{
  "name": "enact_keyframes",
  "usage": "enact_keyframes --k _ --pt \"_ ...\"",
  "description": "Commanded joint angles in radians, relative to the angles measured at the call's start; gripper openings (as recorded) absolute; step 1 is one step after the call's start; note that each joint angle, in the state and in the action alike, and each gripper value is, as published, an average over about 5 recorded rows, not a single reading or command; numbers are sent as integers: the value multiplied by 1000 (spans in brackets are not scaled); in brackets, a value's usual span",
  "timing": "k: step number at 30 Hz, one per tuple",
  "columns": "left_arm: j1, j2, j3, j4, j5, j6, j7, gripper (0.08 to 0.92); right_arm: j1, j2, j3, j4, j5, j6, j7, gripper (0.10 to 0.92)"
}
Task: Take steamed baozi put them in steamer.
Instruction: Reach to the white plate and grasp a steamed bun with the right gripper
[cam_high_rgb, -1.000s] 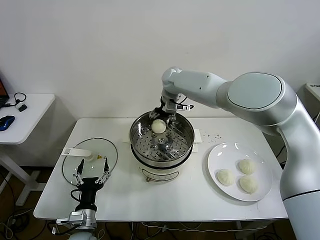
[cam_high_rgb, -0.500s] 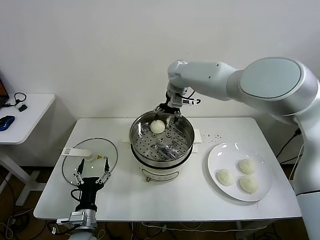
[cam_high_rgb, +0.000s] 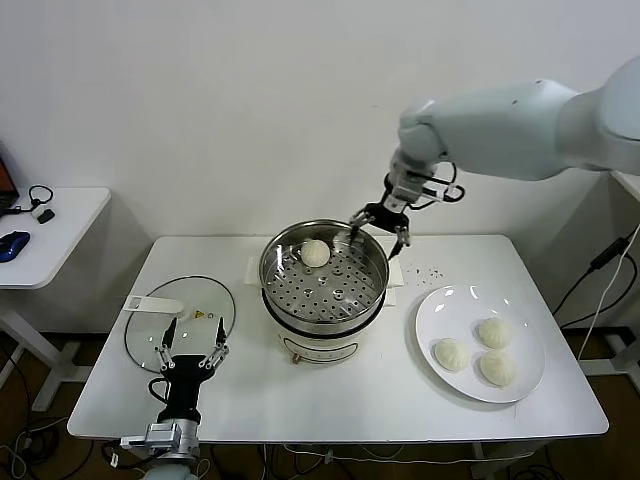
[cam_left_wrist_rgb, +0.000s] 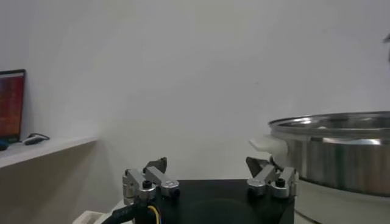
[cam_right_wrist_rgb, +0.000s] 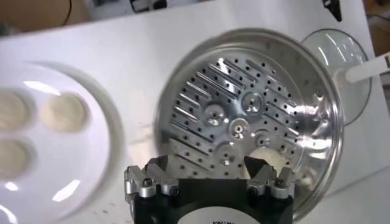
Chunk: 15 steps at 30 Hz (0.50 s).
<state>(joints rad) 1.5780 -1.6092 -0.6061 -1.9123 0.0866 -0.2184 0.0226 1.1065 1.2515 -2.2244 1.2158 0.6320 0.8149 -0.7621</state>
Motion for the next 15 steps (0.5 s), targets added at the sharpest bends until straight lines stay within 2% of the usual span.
enact_keyframes --k 1,8,15 --pt "0 -11 10 7 3 -2 0 823 166 -153 -135 185 145 -384 -101 823" --pt "-4 -7 8 15 -2 -2 0 823 207 -209 -200 292 185 -549 -135 823" --pt "-7 -5 10 24 -3 -3 -1 823 218 -265 -216 406 241 -751 -89 823"
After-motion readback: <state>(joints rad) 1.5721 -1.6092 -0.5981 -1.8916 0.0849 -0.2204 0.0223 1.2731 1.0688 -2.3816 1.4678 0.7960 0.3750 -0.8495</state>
